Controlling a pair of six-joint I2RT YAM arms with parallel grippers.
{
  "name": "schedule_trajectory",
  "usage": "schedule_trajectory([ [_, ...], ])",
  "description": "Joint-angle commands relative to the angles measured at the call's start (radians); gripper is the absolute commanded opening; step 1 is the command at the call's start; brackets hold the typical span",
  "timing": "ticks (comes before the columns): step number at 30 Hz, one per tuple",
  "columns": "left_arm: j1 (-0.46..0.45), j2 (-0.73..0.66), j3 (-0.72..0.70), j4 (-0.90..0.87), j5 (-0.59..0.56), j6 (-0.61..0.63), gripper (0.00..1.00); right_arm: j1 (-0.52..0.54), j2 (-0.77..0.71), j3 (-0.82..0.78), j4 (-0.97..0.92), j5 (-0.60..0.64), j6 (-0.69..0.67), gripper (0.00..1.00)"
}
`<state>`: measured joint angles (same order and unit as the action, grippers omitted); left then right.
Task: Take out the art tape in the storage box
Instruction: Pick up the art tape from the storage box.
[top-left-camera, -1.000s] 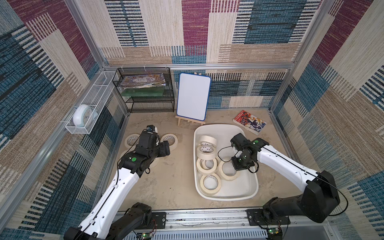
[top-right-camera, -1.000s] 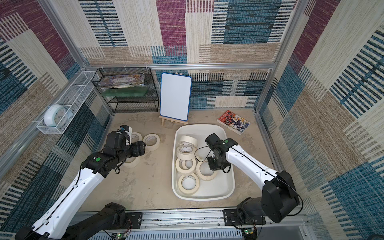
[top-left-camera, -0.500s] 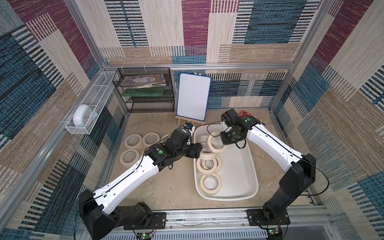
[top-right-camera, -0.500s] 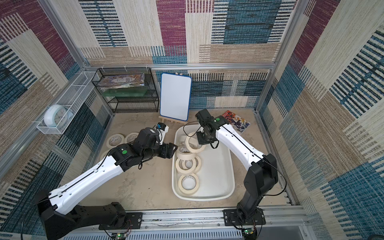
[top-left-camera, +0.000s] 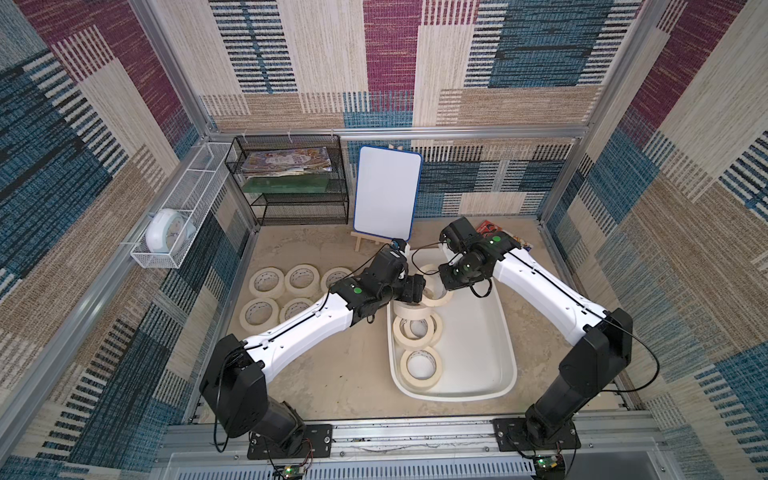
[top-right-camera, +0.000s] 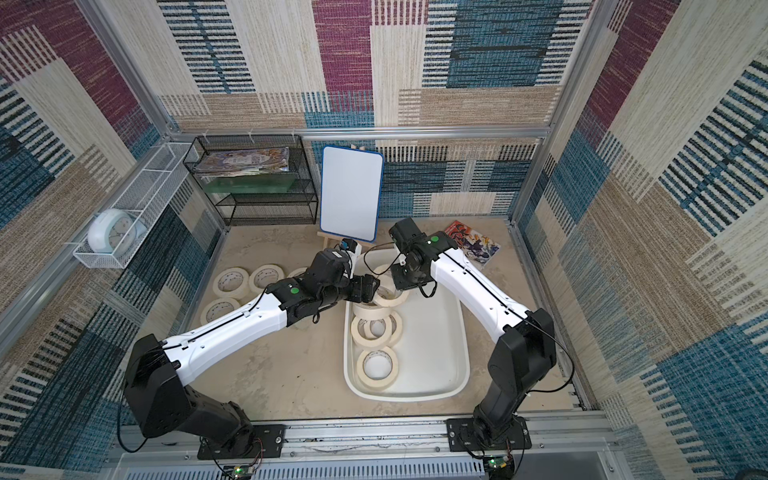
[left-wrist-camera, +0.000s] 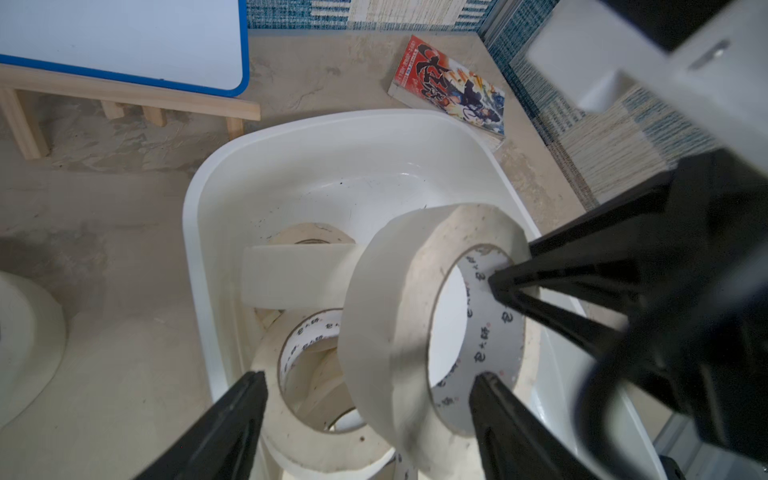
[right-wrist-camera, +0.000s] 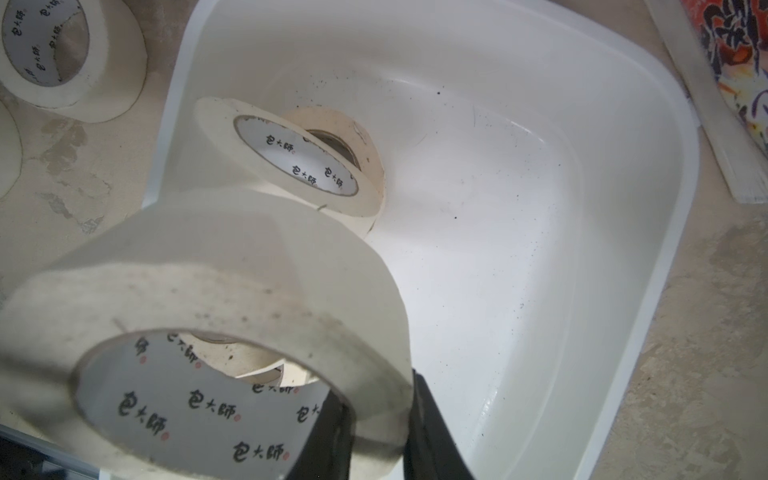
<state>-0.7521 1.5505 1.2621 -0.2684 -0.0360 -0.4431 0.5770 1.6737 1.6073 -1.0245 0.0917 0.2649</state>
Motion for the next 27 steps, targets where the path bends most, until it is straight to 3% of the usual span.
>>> schedule_trajectory([
  [1,0.000,0.047,0.034,0.036,0.041,-0.018,0.80,0.003,-0.017,-0.005,0.022,-0.012,-0.002,0.00],
  [8,0.000,0.077,0.078,-0.062,0.051,0.011,0.60,0.001,-0.022,0.006,0.027,-0.002,-0.009,0.00],
  [13,-0.001,0.064,0.060,-0.066,0.052,0.009,0.31,0.000,-0.024,0.018,0.026,-0.001,-0.008,0.00],
  [17,-0.001,0.047,0.057,-0.061,0.050,0.009,0.19,0.001,-0.033,0.016,0.038,0.000,0.002,0.00],
  [20,-0.001,0.034,0.047,-0.061,0.039,0.009,0.11,0.001,-0.041,0.014,0.056,-0.011,0.011,0.11],
  [22,0.000,0.022,0.039,-0.063,0.029,0.011,0.08,-0.002,-0.053,0.013,0.074,-0.015,0.019,0.30],
  [24,0.000,0.011,0.030,-0.065,0.013,0.013,0.06,-0.002,-0.067,0.012,0.087,-0.021,0.031,0.57],
  [27,0.000,-0.004,0.020,-0.071,-0.024,0.020,0.04,0.000,-0.087,0.010,0.095,-0.024,0.039,0.72],
])
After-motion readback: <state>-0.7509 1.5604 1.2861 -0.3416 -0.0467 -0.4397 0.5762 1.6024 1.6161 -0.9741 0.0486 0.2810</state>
